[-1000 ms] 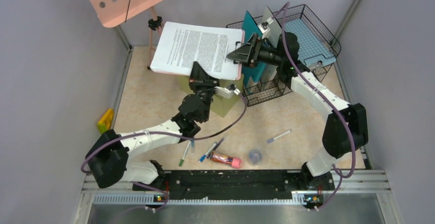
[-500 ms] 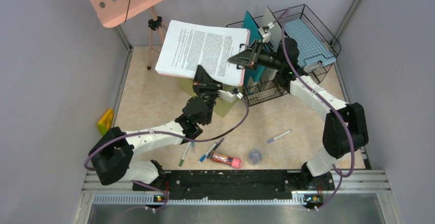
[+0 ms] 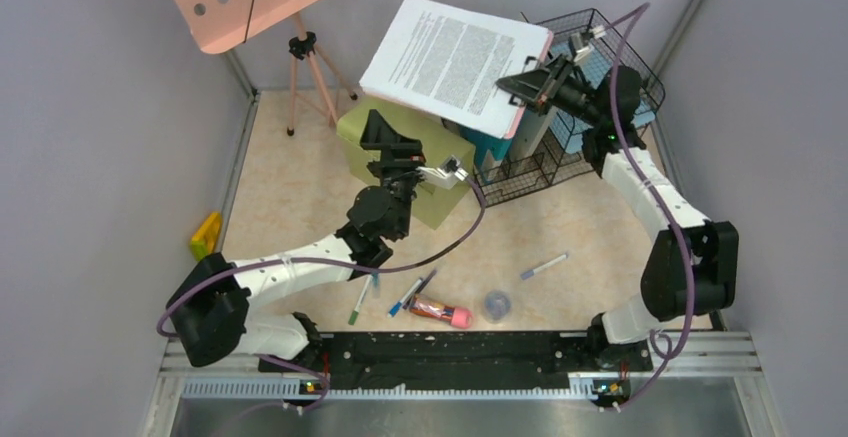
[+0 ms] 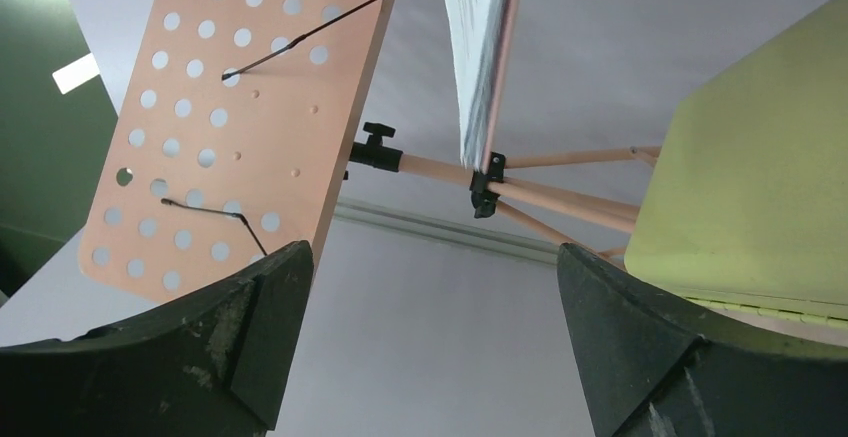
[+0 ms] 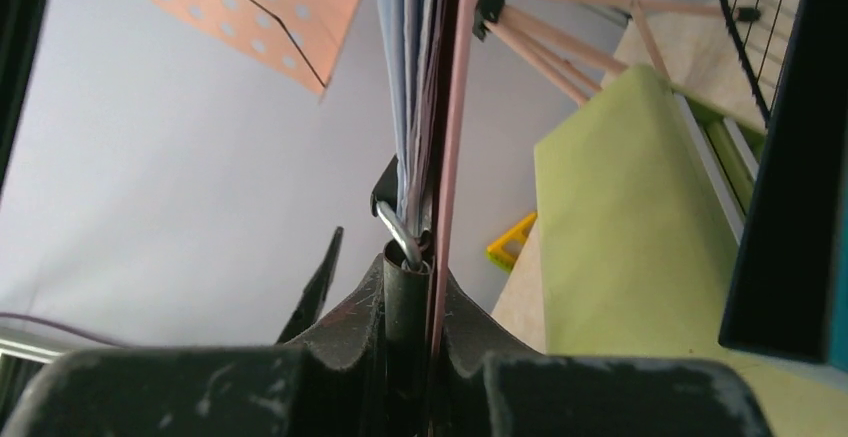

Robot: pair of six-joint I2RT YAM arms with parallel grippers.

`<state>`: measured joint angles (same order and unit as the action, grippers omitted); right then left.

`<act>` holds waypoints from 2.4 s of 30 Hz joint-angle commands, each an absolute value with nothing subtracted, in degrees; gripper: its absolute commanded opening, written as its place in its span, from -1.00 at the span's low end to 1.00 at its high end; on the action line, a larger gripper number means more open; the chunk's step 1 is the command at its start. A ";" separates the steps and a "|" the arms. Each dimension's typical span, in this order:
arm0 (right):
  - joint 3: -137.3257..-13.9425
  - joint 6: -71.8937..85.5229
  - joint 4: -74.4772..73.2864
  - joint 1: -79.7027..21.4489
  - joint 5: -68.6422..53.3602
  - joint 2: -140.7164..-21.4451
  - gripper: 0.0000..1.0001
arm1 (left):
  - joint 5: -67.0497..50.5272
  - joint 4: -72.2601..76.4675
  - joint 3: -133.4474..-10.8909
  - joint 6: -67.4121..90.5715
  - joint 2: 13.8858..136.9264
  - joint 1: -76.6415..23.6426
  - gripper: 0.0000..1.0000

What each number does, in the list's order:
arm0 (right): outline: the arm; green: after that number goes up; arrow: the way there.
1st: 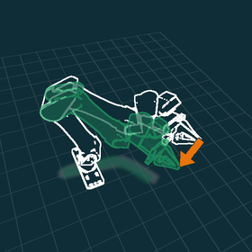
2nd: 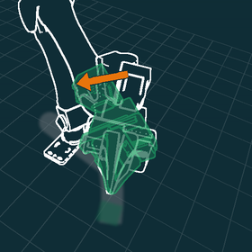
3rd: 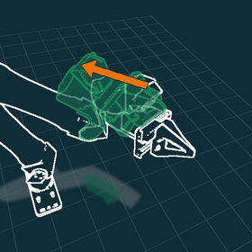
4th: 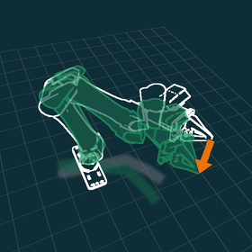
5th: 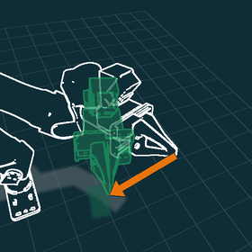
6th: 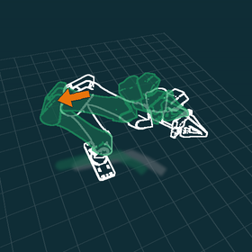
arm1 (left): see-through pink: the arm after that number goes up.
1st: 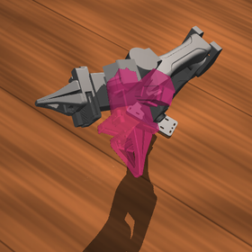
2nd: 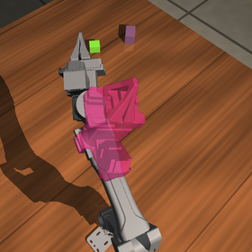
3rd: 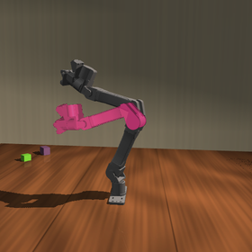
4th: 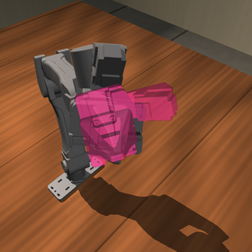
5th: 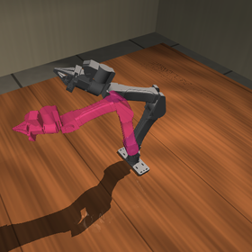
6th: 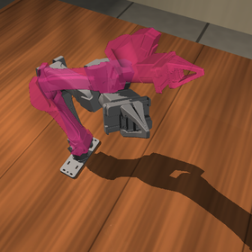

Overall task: Organize the desk
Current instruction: Place the folder in the storage box.

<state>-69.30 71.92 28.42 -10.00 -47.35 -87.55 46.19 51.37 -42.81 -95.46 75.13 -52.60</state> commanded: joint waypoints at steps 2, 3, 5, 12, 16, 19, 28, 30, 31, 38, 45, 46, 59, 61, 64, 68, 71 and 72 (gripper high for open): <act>-71.88 81.50 42.25 -3.04 -46.91 -80.54 -1.00 | 47.17 55.51 -45.72 -93.53 72.11 -52.57 0.96; -71.58 82.73 42.88 -0.99 -46.51 -79.92 -1.00 | 47.19 55.46 -45.79 -93.54 72.01 -52.56 0.96; -70.20 85.76 45.11 3.77 -45.57 -78.60 -1.00 | 47.28 55.46 -45.94 -93.48 71.73 -52.56 0.96; -61.47 91.16 49.62 16.92 -39.84 -72.20 -1.00 | 46.98 54.12 -46.60 -91.42 71.88 -52.56 0.96; -59.76 88.71 45.63 19.73 -37.71 -70.89 -1.00 | 47.02 53.56 -46.19 -90.26 71.75 -52.56 0.96; -58.64 86.88 42.18 21.86 -36.21 -69.52 -1.00 | 46.96 53.58 -45.61 -89.85 71.42 -52.56 0.96; -55.30 82.10 34.07 26.18 -32.01 -66.44 -1.00 | 47.40 53.74 -44.98 -88.62 71.77 -52.47 0.96; -54.93 81.28 33.10 26.51 -31.50 -66.09 -1.00 | 47.61 53.94 -45.13 -88.52 72.19 -52.47 0.96; -54.60 80.90 32.93 26.55 -31.20 -66.10 -1.00 | 47.70 54.03 -45.09 -88.45 72.37 -52.47 0.96; -53.87 77.06 31.20 26.63 -29.59 -67.39 -1.00 | 47.81 58.23 -43.26 -90.98 73.50 -52.34 0.96; -52.47 73.43 31.44 26.63 -30.16 -69.33 -1.00 | 48.16 54.85 -43.54 -88.70 72.95 -52.12 0.96; -52.25 73.06 31.69 26.64 -30.46 -69.76 -1.00 | 48.24 54.58 -43.63 -88.46 73.00 -52.12 0.96; -50.66 70.03 36.02 26.64 -32.07 -76.43 -1.00 | 48.34 53.80 -43.71 -87.72 73.97 -52.03 0.96; -50.99 69.27 36.33 26.60 -32.52 -77.24 -1.00 | 48.34 53.87 -43.73 -87.59 74.24 -51.94 0.96; -51.63 69.24 36.87 26.54 -33.74 -78.78 -1.00 | 48.42 53.80 -43.86 -87.34 74.64 -51.79 0.96; -51.69 70.33 39.24 26.01 -34.48 -79.91 -1.00 | 48.43 53.69 -44.03 -87.06 74.85 -51.43 0.96; -51.47 72.01 40.85 25.41 -35.12 -80.48 -1.00 | 48.36 53.43 -44.24 -86.96 75.10 -51.04 0.96; -51.40 72.52 41.10 25.18 -35.21 -80.55 -1.00 | 48.30 53.29 -44.29 -86.93 75.12 -50.86 0.96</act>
<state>-49.50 70.72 32.10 25.96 -33.69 -80.66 47.68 51.77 -43.66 -88.27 75.00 -51.55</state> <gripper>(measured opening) 0.090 0.982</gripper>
